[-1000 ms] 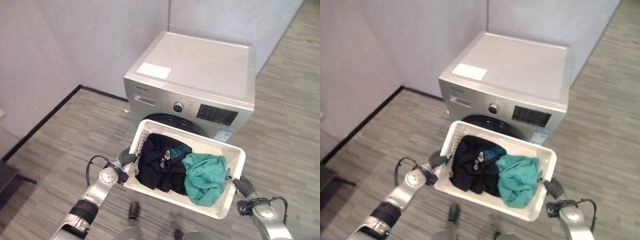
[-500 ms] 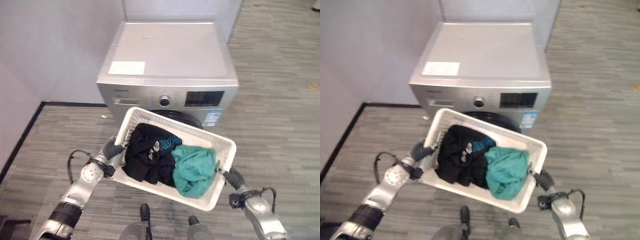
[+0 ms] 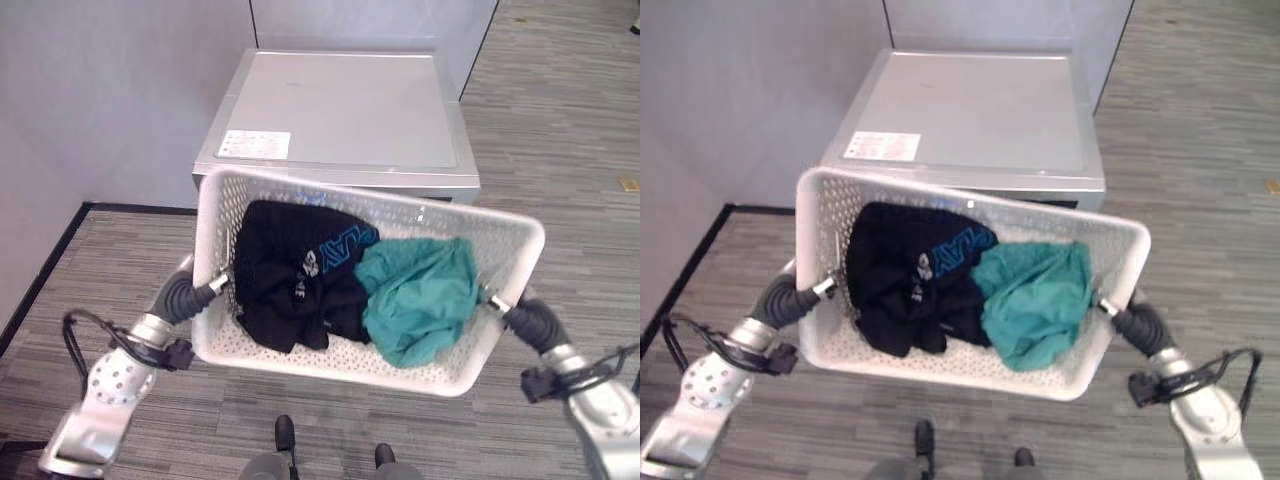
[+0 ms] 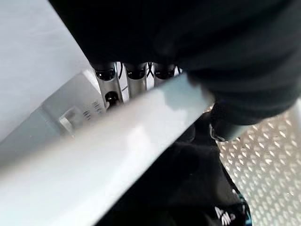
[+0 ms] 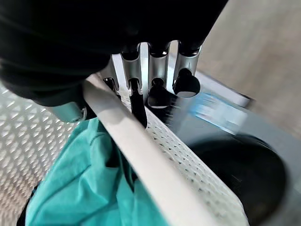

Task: Grab the laundry basket,head to the washer,open it,put in the laundry and shut it.

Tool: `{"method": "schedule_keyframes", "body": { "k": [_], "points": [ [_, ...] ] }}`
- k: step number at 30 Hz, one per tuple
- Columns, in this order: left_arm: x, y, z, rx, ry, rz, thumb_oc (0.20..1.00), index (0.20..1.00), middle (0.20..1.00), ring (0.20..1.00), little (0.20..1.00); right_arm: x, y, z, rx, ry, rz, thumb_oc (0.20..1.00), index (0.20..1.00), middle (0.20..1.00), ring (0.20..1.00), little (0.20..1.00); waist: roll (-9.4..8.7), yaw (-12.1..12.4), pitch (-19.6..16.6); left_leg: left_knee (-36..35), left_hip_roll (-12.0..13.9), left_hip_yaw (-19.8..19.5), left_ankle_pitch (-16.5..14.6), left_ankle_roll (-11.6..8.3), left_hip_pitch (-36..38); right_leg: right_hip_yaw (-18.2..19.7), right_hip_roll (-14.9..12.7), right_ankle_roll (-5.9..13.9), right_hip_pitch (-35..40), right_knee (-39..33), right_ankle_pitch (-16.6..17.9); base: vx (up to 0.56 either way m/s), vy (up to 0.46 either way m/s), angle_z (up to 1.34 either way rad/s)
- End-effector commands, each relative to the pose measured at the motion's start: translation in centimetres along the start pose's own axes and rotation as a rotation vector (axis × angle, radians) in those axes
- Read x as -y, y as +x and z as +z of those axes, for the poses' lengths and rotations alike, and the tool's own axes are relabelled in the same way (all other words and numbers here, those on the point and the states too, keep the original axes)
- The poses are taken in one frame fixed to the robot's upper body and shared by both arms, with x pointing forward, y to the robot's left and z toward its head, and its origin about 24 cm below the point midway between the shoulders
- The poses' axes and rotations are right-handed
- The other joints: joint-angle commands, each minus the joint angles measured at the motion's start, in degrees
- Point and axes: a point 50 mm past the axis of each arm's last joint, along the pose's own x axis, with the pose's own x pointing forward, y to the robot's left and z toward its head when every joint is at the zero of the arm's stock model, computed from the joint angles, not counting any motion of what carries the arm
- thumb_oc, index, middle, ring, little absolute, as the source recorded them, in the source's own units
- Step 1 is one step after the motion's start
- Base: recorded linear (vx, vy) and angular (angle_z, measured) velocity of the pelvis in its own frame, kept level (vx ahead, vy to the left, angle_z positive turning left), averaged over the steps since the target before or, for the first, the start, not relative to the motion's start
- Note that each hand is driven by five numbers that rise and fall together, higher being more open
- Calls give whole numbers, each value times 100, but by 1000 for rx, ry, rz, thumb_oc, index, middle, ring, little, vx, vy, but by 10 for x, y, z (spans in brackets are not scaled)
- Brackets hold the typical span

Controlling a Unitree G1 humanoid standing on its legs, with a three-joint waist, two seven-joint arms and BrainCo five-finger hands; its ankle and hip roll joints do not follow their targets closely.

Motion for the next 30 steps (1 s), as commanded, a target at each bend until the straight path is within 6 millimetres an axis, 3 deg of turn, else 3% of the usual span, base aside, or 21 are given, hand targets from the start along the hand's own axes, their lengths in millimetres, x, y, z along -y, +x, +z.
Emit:
{"method": "schedule_keyframes", "body": {
  "k": [1,2,3,6,10,12,13,15,16,18,21,22,23,26,28,29,30],
  "points": [
    [-89,24,-7,-34,65,285,200,200,200,200,200,94,-5,8,7,-40,-343,200,200,200,200,200,-20,62,-719,600,362,-91,-710,-198,-168,-113,-50,-65,-589,535,-97,-16,-42,9],
    [-87,55,1,-4,30,227,200,200,200,200,200,107,14,25,21,-104,-316,200,200,200,200,200,-19,60,-749,624,373,-149,-672,-226,-175,-151,-21,-67,-571,556,-113,-19,-43,30],
    [-87,60,3,6,30,224,200,200,200,200,200,110,14,24,22,-102,-327,200,200,200,200,200,-26,89,-714,632,374,-169,-673,-228,-182,-171,-19,-69,-564,558,-116,-26,-56,37],
    [-81,103,21,51,10,188,200,200,200,200,200,131,34,51,59,-177,-331,200,200,200,200,200,-34,115,-695,663,412,-246,-616,-287,-215,-242,42,-85,-546,596,-145,-44,-58,25],
    [-69,156,47,68,-47,138,200,200,200,200,200,151,71,76,58,-238,-347,200,200,200,200,200,-65,189,-656,718,505,-344,-555,-366,-233,-331,163,-143,-501,640,-197,-7,-84,19],
    [-58,175,50,29,-49,105,200,200,200,200,200,155,86,82,41,-242,-356,200,200,200,200,200,-87,215,-630,743,572,-378,-508,-413,-253,-358,240,-183,-500,706,-252,-25,-104,17],
    [-47,190,53,-12,-55,80,200,200,200,200,200,157,104,88,19,-249,-367,200,200,200,200,200,-112,178,-543,923,673,-441,-470,-491,-367,-364,355,-264,-523,819,-339,-29,-155,19],
    [-39,201,49,-72,-53,66,200,200,200,200,200,155,123,93,5,-236,-360,200,200,200,200,200,-156,115,-433,1464,771,-513,-462,-560,-606,-381,496,-419,-481,912,-435,-19,-162,28],
    [-37,204,50,-84,-55,64,200,200,200,200,200,150,133,97,13,-223,-349,200,200,200,200,200,-173,133,-350,1875,806,-569,-317,-583,-776,-382,540,-478,-446,946,-440,-29,-129,33],
    [-37,208,44,-138,-45,71,200,200,200,200,200,136,159,102,-10,-230,-321,200,200,200,200,200,-184,196,-207,2676,718,-779,-229,-523,-1134,-369,607,-567,-377,980,-462,13,-71,14],
    [-31,215,46,-164,-60,77,200,200,200,200,200,132,174,101,-67,-212,-333,200,200,200,200,200,-179,211,-177,2448,842,-537,-178,-493,-1405,-437,607,-536,-198,807,-526,124,33,10],
    [-26,217,47,-176,-57,67,200,200,200,200,200,129,179,100,-81,-196,-335,200,200,200,200,200,-180,250,-217,2103,879,-413,-191,-472,-1434,-404,577,-502,-130,719,-531,304,199,18],
    [-18,220,47,-186,-33,53,200,200,200,200,200,124,186,91,-127,-181,-346,200,200,200,200,200,-93,335,-289,1356,906,-253,39,-510,-1607,-405,571,-446,12,630,-584,396,283,20],
    [-13,222,48,-192,-18,42,200,200,200,200,200,118,192,86,-173,-170,-339,200,200,200,200,200,-31,400,-368,937,910,-13,114,-496,-1553,-360,493,-347,140,693,-725,301,248,18],
    [-1,226,56,-170,18,2,200,200,200,200,200,114,194,78,-213,-156,-332,200,200,200,200,200,-5,442,-492,1103,647,-206,69,-382,-1534,-366,314,-223,213,998,-742,344,280,-28],
    [9,227,62,-146,20,-25,200,200,200,200,200,113,196,78,-216,-142,-336,200,200,200,200,200,-15,450,-542,1257,431,-125,-132,-216,-1419,-319,137,-75,61,1544,-405,300,277,-41],
    [9,227,62,-146,20,-25,200,200,200,200,200,113,196,77,-216,-141,-335,200,200,200,200,200,-23,462,-547,1262,427,-110,-141,-210,-1419,-305,126,-69,51,1556,-412,306,302,-41]
  ]
}}
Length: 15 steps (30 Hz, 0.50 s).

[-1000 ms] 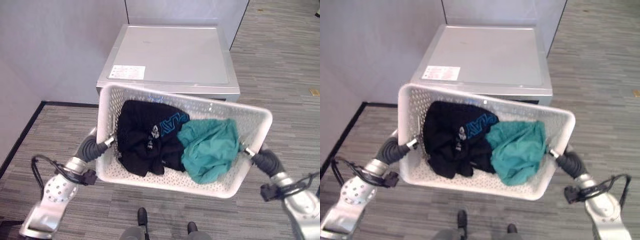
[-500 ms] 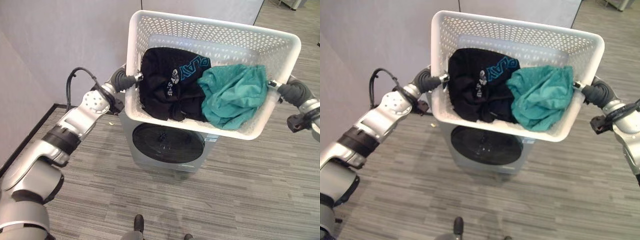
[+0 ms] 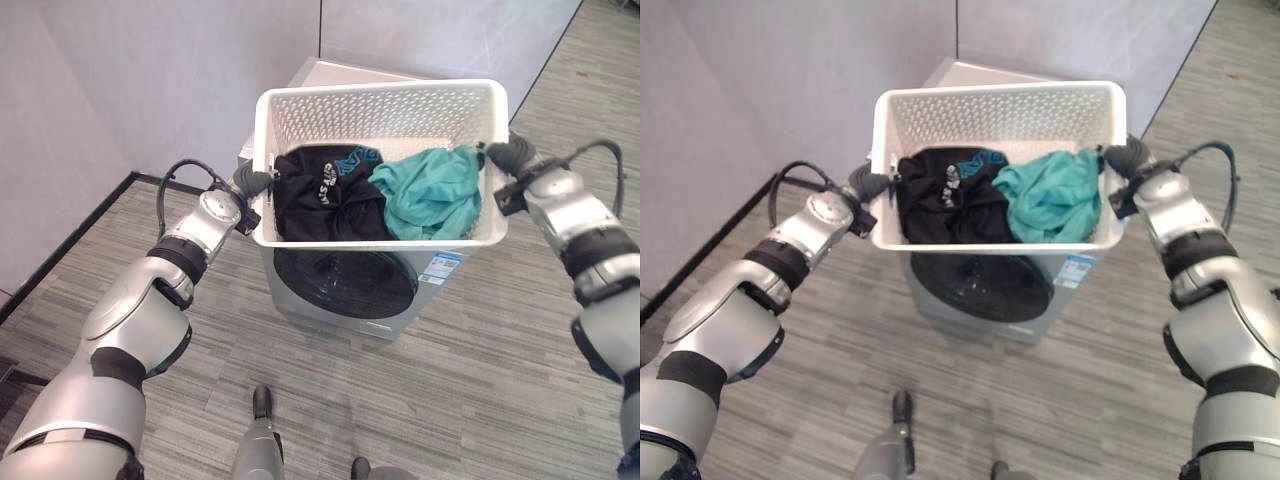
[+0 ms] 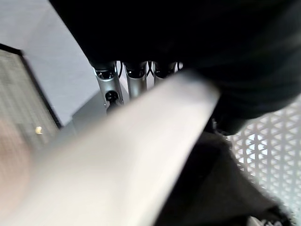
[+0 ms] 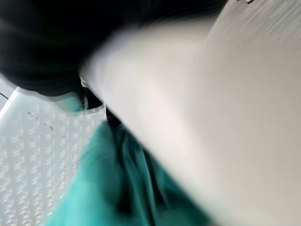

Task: Grab the laundry basket,head to the washer,open it,put in the laundry and shut it.

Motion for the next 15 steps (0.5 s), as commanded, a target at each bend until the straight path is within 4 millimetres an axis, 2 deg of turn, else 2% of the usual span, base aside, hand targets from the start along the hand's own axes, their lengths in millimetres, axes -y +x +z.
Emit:
{"method": "schedule_keyframes", "body": {
  "k": [1,2,3,4,5,6,7,8,9,10,11,13,14,15],
  "points": [
    [-10,3,68,204,89,42,200,200,200,200,200,39,-4,20,41,-51,-116,200,200,200,200,200,83,118,-399,376,-218,-26,-207,-29,-17,353,-347,391,-370,1514,546,234,297,-15],
    [-7,3,65,199,115,28,200,200,200,200,200,47,-5,18,27,-68,-135,200,200,200,200,200,209,15,-341,341,-296,27,-335,155,256,483,-342,363,-853,2464,1168,292,372,-9],
    [-9,4,62,185,127,37,200,200,200,200,200,50,-6,18,27,-67,-145,200,200,200,200,200,276,-17,-309,307,-344,44,-413,238,386,509,-328,348,-1036,2782,1237,188,269,5],
    [-9,4,62,185,127,37,200,200,200,200,200,50,-6,18,28,-67,-145,200,200,200,200,200,271,-9,-303,307,-350,54,-417,240,393,522,-335,350,-1044,2806,1224,211,260,16],
    [-15,4,54,149,138,43,200,200,200,200,200,54,-6,13,9,-60,-161,200,200,200,200,200,406,-45,-236,169,-427,86,-528,345,732,286,-465,341,-1417,3142,1329,232,251,12],
    [-17,4,52,134,132,46,200,200,200,200,200,58,-7,9,-13,-69,-166,200,200,200,200,200,444,-66,-221,86,-441,130,-567,357,868,98,-553,293,-1587,3015,1223,238,248,-6],
    [-17,4,52,135,131,46,200,200,200,200,200,58,-7,10,-13,-70,-166,200,200,200,200,200,440,-77,-210,77,-451,123,-570,356,887,89,-564,293,-1571,3025,1204,226,112,-40],
    [-21,5,43,98,139,57,200,200,200,200,200,64,-8,3,-52,-88,-176,200,200,200,200,200,488,-153,-206,-35,-491,159,-643,342,1078,-186,-617,273,-1723,2448,996,149,40,-29],
    [-21,5,44,99,138,58,200,200,200,200,200,64,-8,3,-51,-89,-176,200,200,200,200,200,495,-170,-186,-41,-490,144,-647,339,1103,-206,-615,272,-1685,2431,992,222,50,-15],
    [-24,5,41,80,143,68,200,200,200,200,200,68,-9,0,-71,-93,-188,200,200,200,200,200,509,-197,-180,-74,-485,189,-700,316,1178,-316,-674,291,-1823,2052,944,181,-37,9],
    [-26,5,37,64,143,77,200,200,200,200,200,74,-11,-5,-97,-81,-201,200,200,200,200,200,495,-281,-127,-50,-498,184,-807,258,1261,-385,-752,379,-1795,1289,1008,229,-69,-3],
    [-29,5,39,71,139,89,200,200,200,200,200,80,-14,-15,-132,-87,-202,200,200,200,200,200,434,-363,-85,18,-537,119,-919,223,1307,-177,-840,480,-1835,788,1203,151,-91,-7],
    [-29,5,39,71,139,89,200,200,200,200,200,80,-14,-15,-132,-87,-202,200,200,200,200,200,436,-361,-79,26,-535,120,-929,223,1313,-179,-837,482,-1819,773,1209,105,-79,-1],
    [-30,5,37,68,138,93,200,200,200,200,200,84,-16,-23,-157,-96,-202,200,200,200,200,200,398,-413,-53,73,-552,86,-984,201,1336,-6,-883,536,-1870,621,1344,148,-133,14]
  ]
}}
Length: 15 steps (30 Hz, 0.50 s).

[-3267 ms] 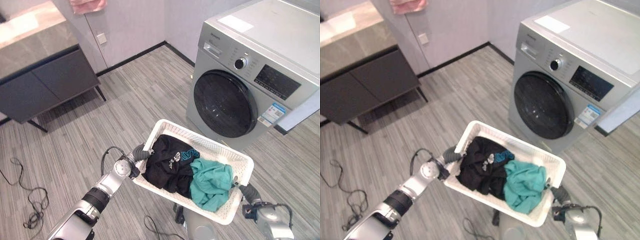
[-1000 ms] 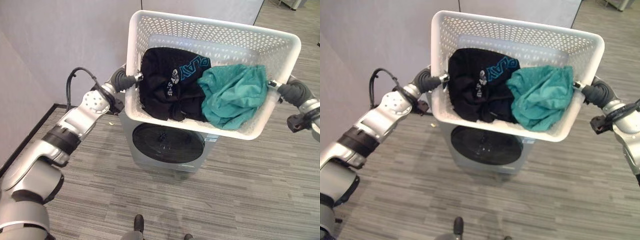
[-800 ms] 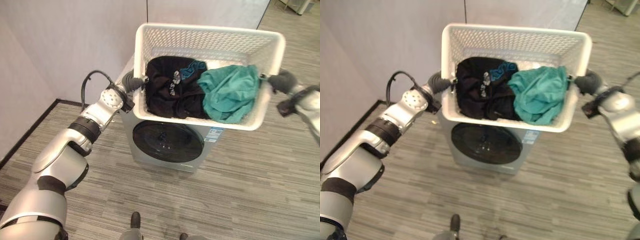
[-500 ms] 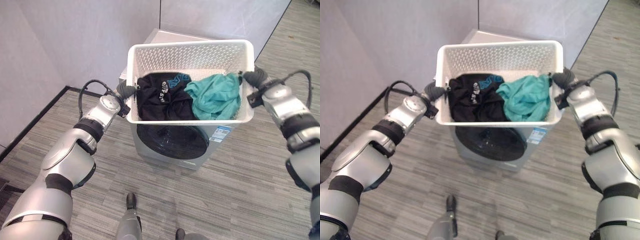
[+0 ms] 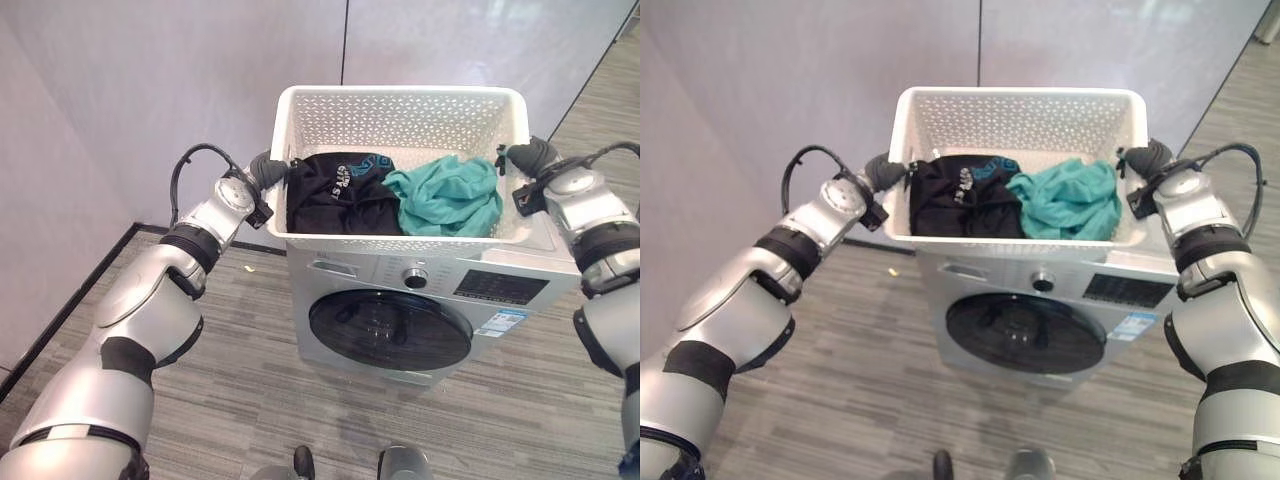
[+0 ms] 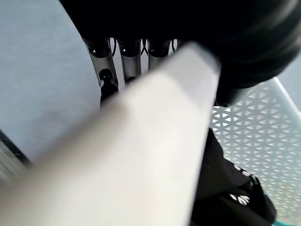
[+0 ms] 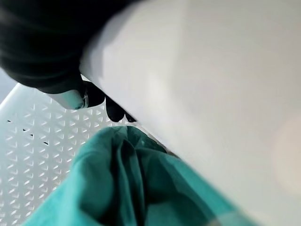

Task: Grab the laundry basket,head to the washer,open it,put in the laundry and shut it.

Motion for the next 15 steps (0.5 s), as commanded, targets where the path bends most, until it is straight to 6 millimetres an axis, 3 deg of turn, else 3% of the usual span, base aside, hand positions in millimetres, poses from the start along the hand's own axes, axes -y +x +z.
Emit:
{"method": "schedule_keyframes", "body": {
  "k": [1,2,4,6,11,15],
  "points": [
    [-34,-3,9,38,31,155,200,200,200,200,200,72,-18,-22,-99,-83,-220,200,200,200,200,200,99,-93,106,469,436,-410,-499,-557,-105,581,-90,178,375,-630,927,147,-134,20],
    [-34,-3,9,38,32,155,200,200,200,200,200,72,-18,-23,-99,-83,-220,200,200,200,200,200,97,-88,106,474,436,-407,-502,-557,-104,584,-89,179,378,-634,929,134,-147,23],
    [-28,-2,6,34,40,135,200,200,200,200,200,79,-24,-44,-161,-96,-215,200,200,200,200,200,33,-169,103,563,417,-472,-566,-595,-89,891,-11,202,372,-529,952,117,-131,10],
    [-21,0,3,20,48,115,200,200,200,200,200,82,-28,-59,-196,-114,-215,200,200,200,200,200,-27,-181,23,587,487,-537,-628,-669,21,836,47,179,487,-507,782,199,-230,19],
    [-10,2,4,28,33,96,200,200,200,200,200,80,-28,-67,-229,-147,-195,200,200,200,200,200,-29,-167,-162,268,805,-666,-463,-846,190,502,288,49,791,-832,575,120,-194,8],
    [-10,2,4,28,33,96,200,200,200,200,200,80,-28,-67,-229,-147,-195,200,200,200,200,200,-28,-171,-160,260,806,-671,-458,-848,195,496,289,47,798,-837,577,14,-32,7]
  ]
}}
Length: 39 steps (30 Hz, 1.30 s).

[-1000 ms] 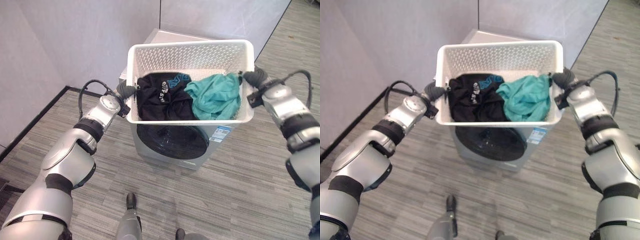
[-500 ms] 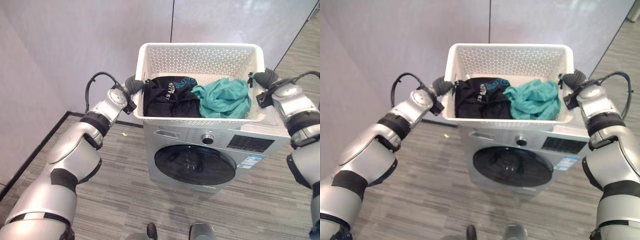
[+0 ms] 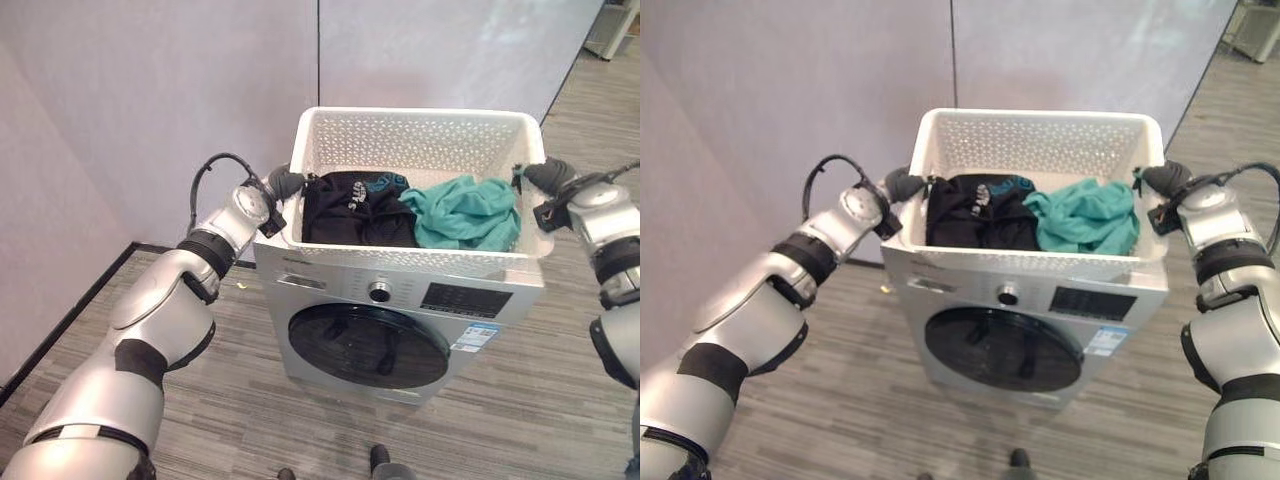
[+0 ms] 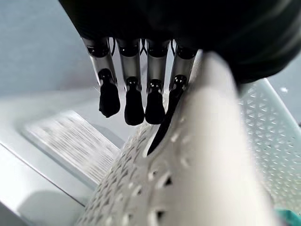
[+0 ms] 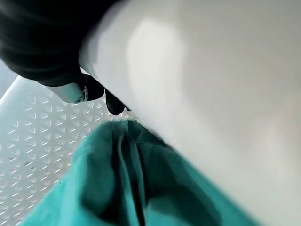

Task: Grab the laundry basket,head to the washer,open it,put in the laundry and shut it.

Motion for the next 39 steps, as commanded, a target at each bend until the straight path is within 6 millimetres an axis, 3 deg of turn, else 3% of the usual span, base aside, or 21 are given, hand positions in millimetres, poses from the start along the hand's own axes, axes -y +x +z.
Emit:
{"method": "schedule_keyframes", "body": {
  "k": [1,13,14,15,16,17,19,20,21,22,23,24,25,29,34,39],
  "points": [
    [-48,-6,0,2,9,204,200,200,200,200,200,56,-18,-36,-145,-70,-212,200,200,200,200,200,201,-11,244,-27,392,-232,-287,-353,428,177,-177,169,74,191,-170,0,0,-12],
    [-48,-6,0,2,9,204,200,200,200,200,200,56,-18,-36,-145,-70,-212,200,200,200,200,200,201,-11,244,-27,392,-232,-287,-353,428,177,-177,169,74,191,-170,3,-7,-3],
    [-45,-5,6,13,17,200,200,200,200,200,200,62,-20,-36,-153,-78,-234,200,200,200,200,200,205,-16,205,-187,495,-246,-193,-415,463,117,-112,129,145,84,-214,176,-270,0],
    [-53,-3,19,8,47,236,200,200,200,200,200,46,-11,-20,-131,-122,-215,200,200,200,200,200,253,-137,107,-683,718,-177,101,-557,564,68,119,34,202,-74,-314,320,-383,6],
    [-117,-23,27,-44,75,435,200,200,200,200,200,5,4,41,7,-121,-132,200,200,200,200,200,250,-214,97,-866,840,1,251,-666,506,126,290,-6,50,-247,-247,363,-306,26],
    [-139,-32,47,-16,44,542,200,200,200,200,200,12,-1,79,82,13,-216,200,200,200,200,200,276,-228,81,-866,869,30,274,-723,381,75,323,-10,5,-337,-235,228,-126,0],
    [-140,-32,52,-3,41,551,200,200,200,200,200,13,-2,83,87,22,-223,200,200,200,200,200,289,-227,82,-866,868,24,285,-729,359,58,324,-12,-9,-330,-240,55,-8,-42],
    [-143,-34,64,28,32,582,200,200,200,200,200,19,-5,91,95,52,-251,200,200,200,200,200,296,-220,88,-866,868,18,301,-747,301,15,317,-14,-43,-328,-231,17,-4,9],
    [-143,-34,73,55,29,598,319,319,319,319,319,23,-7,96,105,64,-270,200,200,200,200,200,301,-217,104,-866,864,12,307,-755,265,3,313,-13,-69,-325,-228,17,-4,53],
    [-144,-34,73,56,29,599,523,523,523,523,523,23,-7,97,106,64,-270,423,423,423,423,423,304,-220,104,-866,864,9,308,-755,260,1,313,-14,-74,-323,-229,-11,-3,38],
    [-144,-35,84,93,16,611,529,529,529,529,529,25,-9,103,119,66,-284,536,536,536,536,536,311,-215,126,-866,857,-14,331,-761,199,-18,311,-11,-126,-316,-224,-24,-2,10],
    [-144,-35,90,114,-2,613,733,733,733,733,733,29,-12,111,143,85,-300,1000,1000,1000,1000,1000,321,-222,145,-866,850,-31,335,-764,130,-31,306,-4,-194,-310,-219,-34,0,0],
    [-144,-35,93,121,-13,615,1000,1000,1000,1000,1000,31,-14,114,152,95,-313,1000,1000,1000,1000,1000,331,-216,146,-866,844,-45,345,-766,87,-35,301,-4,-241,-298,-214,0,0,0],
    [-137,-32,103,133,-63,588,1000,1000,1000,1000,1000,35,-17,117,126,91,-315,1000,1000,1000,1000,1000,367,-151,145,-866,808,-83,382,-762,-18,-68,288,-13,-340,-246,-215,36,-2,8],
    [-119,-22,93,75,38,526,1000,1000,1000,1000,1000,34,-14,101,34,-6,-297,1000,1000,1000,1000,1000,380,-133,151,-866,812,-79,346,-736,110,-87,293,-50,-197,-212,-283,51,5,4],
    [-117,-22,92,69,54,522,1000,1000,1000,1000,1000,35,-13,98,28,-5,-296,1000,1000,1000,1000,1000,378,-130,142,-866,817,-74,332,-732,141,-93,292,-50,-158,-219,-292,9,1,3]
  ]
}}
